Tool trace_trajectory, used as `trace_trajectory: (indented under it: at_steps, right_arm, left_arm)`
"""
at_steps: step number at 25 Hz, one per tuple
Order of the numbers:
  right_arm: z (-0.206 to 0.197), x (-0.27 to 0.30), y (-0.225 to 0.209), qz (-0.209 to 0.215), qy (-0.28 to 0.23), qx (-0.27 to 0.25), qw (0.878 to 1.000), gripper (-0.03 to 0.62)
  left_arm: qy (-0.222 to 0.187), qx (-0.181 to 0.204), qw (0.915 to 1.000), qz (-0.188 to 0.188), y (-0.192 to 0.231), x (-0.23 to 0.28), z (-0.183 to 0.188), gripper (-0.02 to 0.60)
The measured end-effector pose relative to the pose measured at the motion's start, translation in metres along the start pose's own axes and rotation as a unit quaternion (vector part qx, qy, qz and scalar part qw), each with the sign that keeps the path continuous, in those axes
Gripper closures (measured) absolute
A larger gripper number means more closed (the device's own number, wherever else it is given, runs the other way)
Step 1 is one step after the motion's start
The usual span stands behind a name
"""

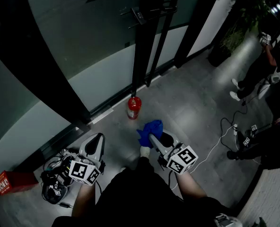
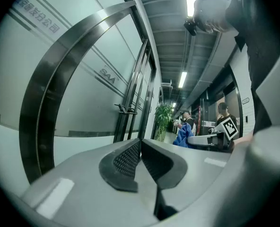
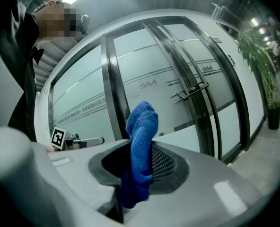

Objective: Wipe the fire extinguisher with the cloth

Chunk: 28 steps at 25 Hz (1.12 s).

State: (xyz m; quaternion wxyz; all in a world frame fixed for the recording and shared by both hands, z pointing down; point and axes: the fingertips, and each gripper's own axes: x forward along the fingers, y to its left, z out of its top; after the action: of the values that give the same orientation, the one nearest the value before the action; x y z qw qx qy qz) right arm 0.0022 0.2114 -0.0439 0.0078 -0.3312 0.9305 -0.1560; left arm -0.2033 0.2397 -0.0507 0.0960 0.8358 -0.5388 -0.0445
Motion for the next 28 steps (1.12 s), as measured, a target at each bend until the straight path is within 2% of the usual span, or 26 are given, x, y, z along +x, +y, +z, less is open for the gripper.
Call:
trace_trajectory:
  at_steps: [8,14,19,22,28]
  right_arm:
    - [0.041,0.043,-0.086,0.026,-0.019,-0.006,0.999,0.487]
    - [0.072,0.060,-0.158,0.028,-0.032,-0.005,0.999,0.487]
    - [0.073,0.062,-0.207,0.030,-0.021,0.015,0.999,0.487]
    - [0.072,0.066,-0.229,0.028,-0.019,0.030,0.999,0.487]
    - [0.043,0.067,-0.249,0.008,0.004,0.074,0.997,0.487]
  left_arm:
    - [-0.026,0.017,0.9995,-0.008,-0.007,0.092,0.025,0.565]
    - [-0.019,0.022,0.9996,-0.001,-0.011,0.160,0.024,0.565]
    - [-0.021,0.036,0.9991,-0.003,-0.022,0.205,0.023,0.565]
    - [-0.017,0.026,0.9995,-0.002,-0.022,0.225,0.019,0.565]
    - [0.008,0.019,0.9996,-0.019,-0.018,0.244,0.002,0.565]
